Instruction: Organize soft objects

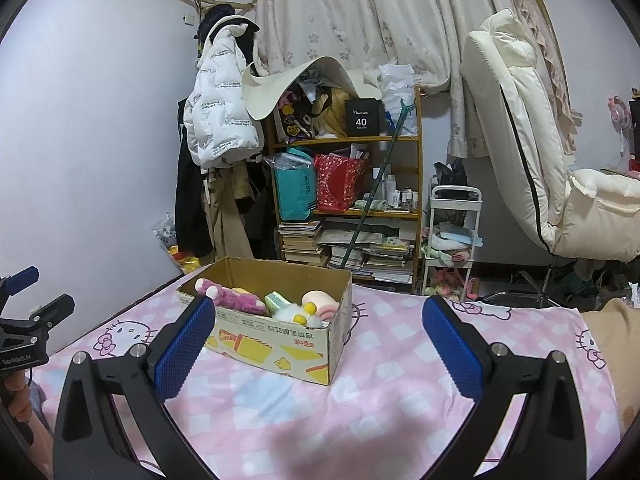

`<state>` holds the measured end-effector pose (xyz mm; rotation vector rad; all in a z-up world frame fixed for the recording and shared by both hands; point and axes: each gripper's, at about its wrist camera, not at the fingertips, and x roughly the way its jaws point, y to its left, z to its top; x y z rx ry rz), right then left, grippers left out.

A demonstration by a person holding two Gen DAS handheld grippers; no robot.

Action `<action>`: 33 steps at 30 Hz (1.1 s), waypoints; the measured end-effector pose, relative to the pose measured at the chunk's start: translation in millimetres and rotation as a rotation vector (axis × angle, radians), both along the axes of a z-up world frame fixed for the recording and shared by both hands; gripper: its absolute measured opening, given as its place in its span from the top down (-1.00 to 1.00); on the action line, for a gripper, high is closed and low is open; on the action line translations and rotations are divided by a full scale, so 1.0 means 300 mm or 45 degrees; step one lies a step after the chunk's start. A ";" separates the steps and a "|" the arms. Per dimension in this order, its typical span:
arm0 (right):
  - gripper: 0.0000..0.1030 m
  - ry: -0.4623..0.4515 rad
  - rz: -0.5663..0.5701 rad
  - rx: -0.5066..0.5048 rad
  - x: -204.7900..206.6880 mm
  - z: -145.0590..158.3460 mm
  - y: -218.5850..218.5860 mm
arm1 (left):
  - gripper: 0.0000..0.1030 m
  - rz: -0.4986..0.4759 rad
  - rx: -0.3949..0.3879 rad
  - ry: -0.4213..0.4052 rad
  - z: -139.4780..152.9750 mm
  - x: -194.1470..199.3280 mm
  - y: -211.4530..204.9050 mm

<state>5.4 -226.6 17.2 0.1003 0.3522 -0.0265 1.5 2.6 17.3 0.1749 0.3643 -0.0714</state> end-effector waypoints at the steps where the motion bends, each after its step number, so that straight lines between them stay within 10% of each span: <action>1: -1.00 0.000 -0.001 -0.003 0.001 0.003 0.003 | -0.98 -0.001 0.002 -0.001 0.001 0.000 0.001; 33: -1.00 0.013 0.000 -0.012 -0.001 -0.006 -0.008 | -0.98 -0.013 0.016 0.029 -0.017 0.007 -0.005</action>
